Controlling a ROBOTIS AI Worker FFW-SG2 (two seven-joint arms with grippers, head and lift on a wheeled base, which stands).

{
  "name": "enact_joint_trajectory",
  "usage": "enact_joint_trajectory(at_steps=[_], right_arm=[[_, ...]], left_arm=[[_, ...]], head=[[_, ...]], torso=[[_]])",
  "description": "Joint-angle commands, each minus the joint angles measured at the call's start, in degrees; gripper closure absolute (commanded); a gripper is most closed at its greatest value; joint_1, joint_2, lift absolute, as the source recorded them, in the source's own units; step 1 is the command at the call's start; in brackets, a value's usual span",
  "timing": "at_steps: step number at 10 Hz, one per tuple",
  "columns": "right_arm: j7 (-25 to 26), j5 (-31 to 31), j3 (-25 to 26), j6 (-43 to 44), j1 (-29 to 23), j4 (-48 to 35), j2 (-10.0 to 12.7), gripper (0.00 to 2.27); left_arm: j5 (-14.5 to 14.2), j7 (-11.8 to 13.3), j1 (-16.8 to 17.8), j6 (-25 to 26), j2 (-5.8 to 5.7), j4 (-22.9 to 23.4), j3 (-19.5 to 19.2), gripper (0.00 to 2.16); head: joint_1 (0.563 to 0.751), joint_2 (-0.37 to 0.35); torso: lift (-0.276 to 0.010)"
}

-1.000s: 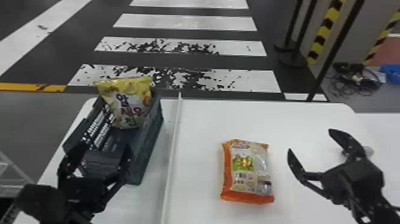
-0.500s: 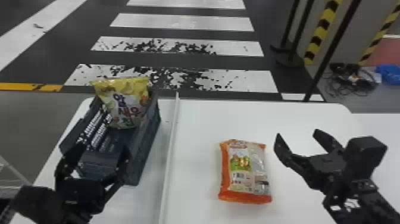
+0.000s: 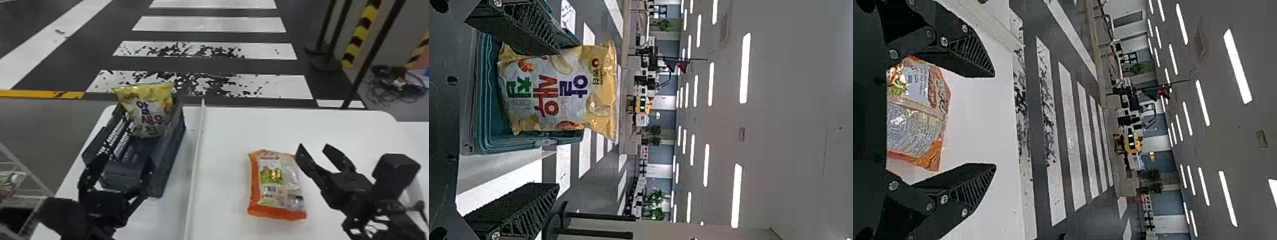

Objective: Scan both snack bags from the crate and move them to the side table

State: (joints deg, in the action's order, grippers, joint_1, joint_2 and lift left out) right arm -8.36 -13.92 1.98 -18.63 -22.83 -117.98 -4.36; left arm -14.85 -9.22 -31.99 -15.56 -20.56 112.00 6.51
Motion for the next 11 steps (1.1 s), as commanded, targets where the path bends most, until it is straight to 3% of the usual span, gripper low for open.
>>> enact_joint_trajectory(at_steps=[1,2,4,6,11], right_arm=[[0.1,1.4,-0.5,0.2,0.0,0.1,0.2,1.43],[0.0,2.9,-1.1,0.0,0.0,0.0,0.2,1.92],[-3.1,6.3,-3.0,-1.2,0.3,-0.1,0.1,2.16],[-5.3,8.5,-6.6,-1.5,1.6,1.2,0.1,2.2],[-5.3,12.4,-14.9,-1.7,7.5,12.2,0.0,2.2]], left_arm=[[0.0,0.0,0.0,-0.3,0.0,-0.2,0.0,0.05],[0.0,-0.1,0.0,-0.5,0.09,-0.4,0.0,0.05],[0.0,-0.1,0.0,-0.5,0.17,-0.6,0.1,0.06],[0.0,-0.1,0.0,-0.3,0.26,-0.6,0.1,0.06],[0.0,-0.1,0.0,-0.3,0.26,-0.8,0.1,0.06]], head=[[0.695,0.05],[0.695,0.053],[0.695,0.061],[0.695,0.098],[0.695,0.21]], torso=[[-0.099],[-0.099],[-0.099],[-0.099],[-0.099]])
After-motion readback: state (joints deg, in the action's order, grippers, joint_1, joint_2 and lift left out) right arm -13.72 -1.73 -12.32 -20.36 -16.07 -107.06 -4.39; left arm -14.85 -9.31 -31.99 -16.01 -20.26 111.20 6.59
